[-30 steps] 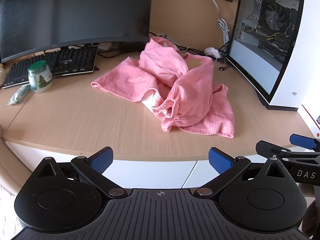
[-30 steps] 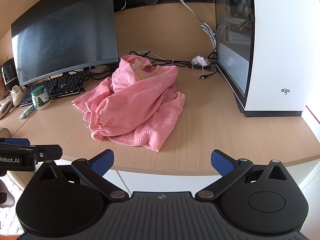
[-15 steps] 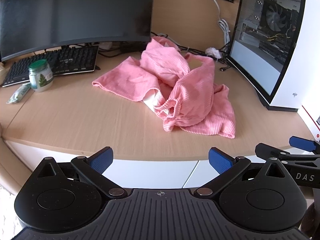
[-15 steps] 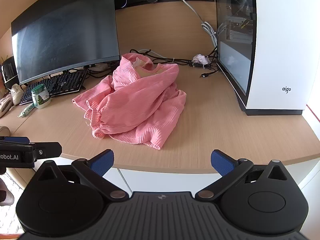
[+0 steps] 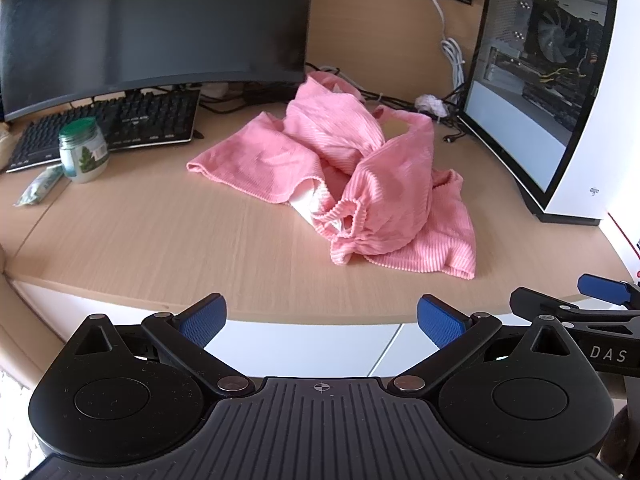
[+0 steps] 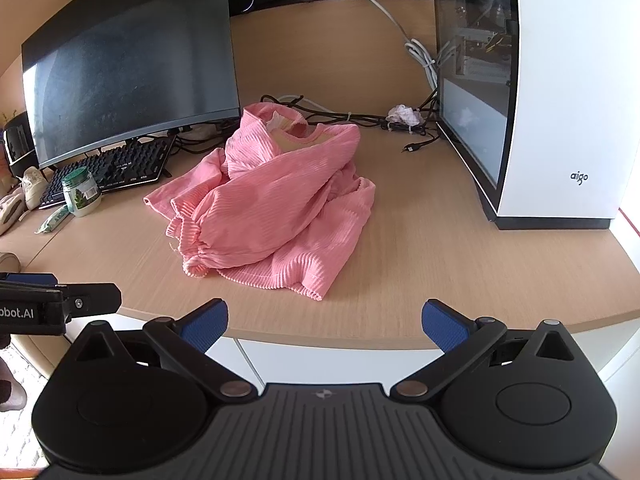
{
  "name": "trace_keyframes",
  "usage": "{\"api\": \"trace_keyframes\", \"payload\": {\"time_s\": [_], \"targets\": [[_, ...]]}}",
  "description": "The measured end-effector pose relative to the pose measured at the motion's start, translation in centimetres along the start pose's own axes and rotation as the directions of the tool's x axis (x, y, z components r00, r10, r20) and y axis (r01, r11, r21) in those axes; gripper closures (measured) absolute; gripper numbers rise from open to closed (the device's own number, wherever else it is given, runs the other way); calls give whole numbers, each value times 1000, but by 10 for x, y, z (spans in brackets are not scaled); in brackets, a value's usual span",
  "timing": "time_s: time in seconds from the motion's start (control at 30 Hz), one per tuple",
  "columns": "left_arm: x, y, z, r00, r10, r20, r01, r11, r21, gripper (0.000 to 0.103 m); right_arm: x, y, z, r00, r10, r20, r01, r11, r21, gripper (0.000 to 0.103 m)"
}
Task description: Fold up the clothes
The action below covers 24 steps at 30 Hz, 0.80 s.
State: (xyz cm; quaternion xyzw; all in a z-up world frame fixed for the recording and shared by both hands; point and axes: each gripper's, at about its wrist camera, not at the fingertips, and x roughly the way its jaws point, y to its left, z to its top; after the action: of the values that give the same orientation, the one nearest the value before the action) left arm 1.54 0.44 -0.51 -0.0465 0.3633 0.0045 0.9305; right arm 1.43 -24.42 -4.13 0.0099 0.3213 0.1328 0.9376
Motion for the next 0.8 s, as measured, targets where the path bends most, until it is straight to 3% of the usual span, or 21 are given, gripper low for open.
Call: {"api": "trace_keyframes", "payload": {"time_s": [0.4,0.6,0.8], "targets": [[16,9,6,999,4,-34,-4,1000,-21,0,19,-2,4,999,8,-47,-8,1000,16,0],[41,42,28,996,14,-84,-19,998,-57,0,51,-1,27,997,29,-72,-23,996,83,0],[83,95,60,984,-103,-142,85,988,-127,0,105,15,71,996,55,-76,-41,983,176,0]]}}
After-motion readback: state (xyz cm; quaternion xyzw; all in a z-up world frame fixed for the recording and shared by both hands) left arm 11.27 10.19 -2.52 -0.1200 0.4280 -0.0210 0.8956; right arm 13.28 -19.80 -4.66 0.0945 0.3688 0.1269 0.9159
